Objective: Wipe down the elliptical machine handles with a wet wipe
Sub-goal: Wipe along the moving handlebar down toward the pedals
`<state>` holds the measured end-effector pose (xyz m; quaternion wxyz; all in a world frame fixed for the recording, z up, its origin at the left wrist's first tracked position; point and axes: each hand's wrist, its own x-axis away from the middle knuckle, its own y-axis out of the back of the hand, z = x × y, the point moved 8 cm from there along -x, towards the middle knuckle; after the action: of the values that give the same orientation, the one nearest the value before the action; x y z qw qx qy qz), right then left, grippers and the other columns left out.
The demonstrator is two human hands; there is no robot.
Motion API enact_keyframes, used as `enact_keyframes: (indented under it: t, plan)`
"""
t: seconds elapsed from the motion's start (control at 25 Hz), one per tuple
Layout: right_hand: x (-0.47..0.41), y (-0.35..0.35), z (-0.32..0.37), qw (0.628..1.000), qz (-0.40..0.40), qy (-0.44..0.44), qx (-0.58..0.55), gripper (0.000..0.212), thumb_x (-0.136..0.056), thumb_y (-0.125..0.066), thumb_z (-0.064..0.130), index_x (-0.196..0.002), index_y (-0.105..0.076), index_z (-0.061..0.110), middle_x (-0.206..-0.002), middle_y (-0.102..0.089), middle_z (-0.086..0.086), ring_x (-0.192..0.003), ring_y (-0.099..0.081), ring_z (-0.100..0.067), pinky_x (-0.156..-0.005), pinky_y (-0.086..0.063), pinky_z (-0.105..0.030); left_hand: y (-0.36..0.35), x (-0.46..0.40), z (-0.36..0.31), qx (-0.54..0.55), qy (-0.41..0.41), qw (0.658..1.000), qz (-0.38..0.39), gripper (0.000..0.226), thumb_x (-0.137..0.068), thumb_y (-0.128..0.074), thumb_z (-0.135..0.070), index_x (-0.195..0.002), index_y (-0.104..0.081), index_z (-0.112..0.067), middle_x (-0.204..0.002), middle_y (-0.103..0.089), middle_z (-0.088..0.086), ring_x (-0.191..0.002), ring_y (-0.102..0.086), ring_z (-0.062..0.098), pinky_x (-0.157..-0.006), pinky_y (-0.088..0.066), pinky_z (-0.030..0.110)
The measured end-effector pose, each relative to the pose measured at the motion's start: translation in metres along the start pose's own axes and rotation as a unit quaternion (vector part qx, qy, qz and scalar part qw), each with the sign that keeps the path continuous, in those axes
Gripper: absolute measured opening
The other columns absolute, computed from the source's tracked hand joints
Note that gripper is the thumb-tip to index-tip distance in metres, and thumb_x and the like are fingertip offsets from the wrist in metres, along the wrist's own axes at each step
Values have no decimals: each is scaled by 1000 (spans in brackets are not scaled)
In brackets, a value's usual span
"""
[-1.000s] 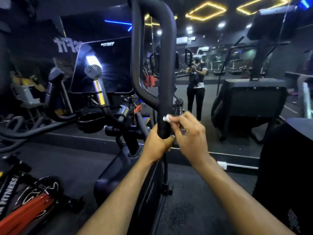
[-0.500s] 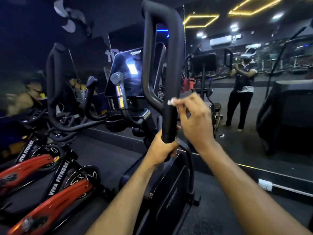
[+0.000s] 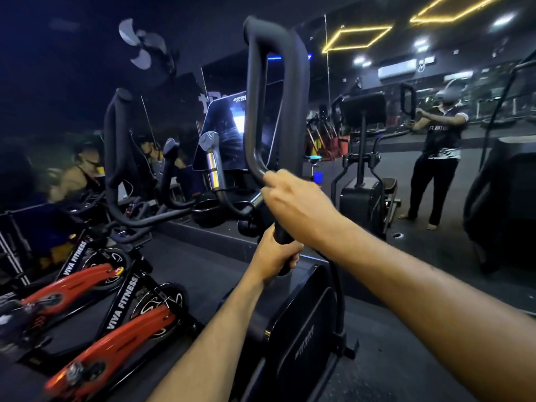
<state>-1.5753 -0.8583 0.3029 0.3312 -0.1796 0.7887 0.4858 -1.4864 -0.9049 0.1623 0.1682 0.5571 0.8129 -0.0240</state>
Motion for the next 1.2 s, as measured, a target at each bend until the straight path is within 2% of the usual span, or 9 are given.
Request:
enact_keyframes:
  t: [0.16, 0.24, 0.36, 0.44, 0.52, 0.68, 0.88, 1.0, 1.2]
  plan:
    - [-1, -31, 35, 977, 203, -24, 63, 28, -90, -55, -5, -113, -61, 9, -118, -58, -10, -110, -58, -29, -66, -39, -34, -13, 22, -34, -246, -56, 968, -1, 41, -100, -52, 1, -75, -45, -30, -75, -47, -12, -61, -38, 5, -52, -35, 24]
    - [2, -38, 44, 974, 221, -31, 38, 23, -86, -58, -9, -99, -59, 10, -111, -60, -11, -107, -61, -32, -66, -40, -38, -17, 30, -45, -350, 29, 936, 2, 43, -101, -46, -2, -67, -38, -27, -67, -34, -10, -58, -26, 7, -56, -26, 24]
    - [-1, -26, 21, 988, 146, -33, -40, 23, -83, -59, -8, -80, -49, 13, -93, -47, -2, -98, -61, -28, -64, -50, -41, 0, 9, -11, -267, -9, 961, -77, 37, -102, -58, -2, -80, -48, -29, -76, -50, -11, -61, -45, 2, -55, -45, 21]
    - [3, 1, -17, 996, -1, -60, -67, 14, -86, -63, 0, -90, -62, 14, -91, -49, 1, -88, -58, -23, -62, -52, -38, -2, 6, -1, -41, 15, 999, -11, 27, -91, -71, 2, -86, -52, -16, -69, -57, -2, -53, -52, 10, -50, -46, 24]
    - [19, 8, -34, 990, -95, -73, -74, 16, -84, -69, -1, -93, -66, 11, -90, -53, -2, -76, -55, -21, -58, -51, -33, -1, 3, -10, -31, -12, 999, 6, 23, -82, -73, -6, -89, -52, -9, -62, -56, 2, -48, -51, 15, -50, -44, 27]
    - [57, -42, 0, 979, -92, -84, -158, 12, -84, -62, -11, -90, -68, -2, -86, -58, -14, -72, -58, -29, -61, -54, -47, -2, 7, -17, -73, -51, 996, -24, 15, -89, -61, -6, -102, -58, -13, -83, -66, -2, -69, -64, -4, -61, -51, 16]
    - [88, -31, -50, 867, -261, -230, -356, 14, -91, -73, 4, -100, -76, 14, -96, -68, 5, -91, -67, -14, -80, -54, -28, 13, 17, -10, 47, -87, 992, -81, 70, -85, -73, -15, -149, -45, -20, -126, -70, 2, -119, -67, 16, -102, -55, 36]
    - [94, -61, -70, 754, -287, -357, -471, 16, -93, -70, 6, -102, -75, 18, -96, -74, 6, -90, -72, -12, -82, -59, -34, 18, 19, -15, 101, -121, 975, -158, 61, -94, -63, -34, -151, -46, -19, -134, -64, 14, -121, -65, 21, -105, -53, 41]
    - [110, -116, -56, 680, -184, -403, -584, 16, -94, -67, 1, -101, -76, 12, -94, -78, 0, -89, -73, -11, -80, -55, -28, 10, 7, -4, 136, -76, 967, -200, 70, -92, -47, -79, -140, -58, -30, -126, -67, 24, -101, -63, 31, -92, -49, 53]
